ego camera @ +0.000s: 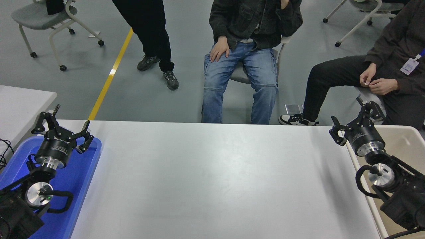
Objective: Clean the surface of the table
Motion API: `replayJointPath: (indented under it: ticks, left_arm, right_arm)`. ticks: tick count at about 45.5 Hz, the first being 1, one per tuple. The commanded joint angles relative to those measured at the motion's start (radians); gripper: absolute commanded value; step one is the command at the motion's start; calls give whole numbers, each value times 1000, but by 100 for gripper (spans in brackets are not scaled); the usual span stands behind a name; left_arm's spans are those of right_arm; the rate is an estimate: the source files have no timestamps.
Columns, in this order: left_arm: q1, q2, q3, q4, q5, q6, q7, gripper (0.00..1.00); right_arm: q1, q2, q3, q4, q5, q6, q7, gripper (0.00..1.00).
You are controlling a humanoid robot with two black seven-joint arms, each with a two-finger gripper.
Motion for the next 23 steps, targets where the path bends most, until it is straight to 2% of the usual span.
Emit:
replayJointPath:
  ticks: [1,16,23]
  left_arm:
    - [0,0,0,-1,0,0,0,100]
    - [0,0,0,-1,0,0,0,100]
    - [0,0,0,-1,0,0,0,100]
  right_arm:
    - [-23,74,17,56,-2,-79,9,99]
    - [-36,134,14,42,-5,-87,153,99]
    - [-50,126,24,27,-5,-87,173,99]
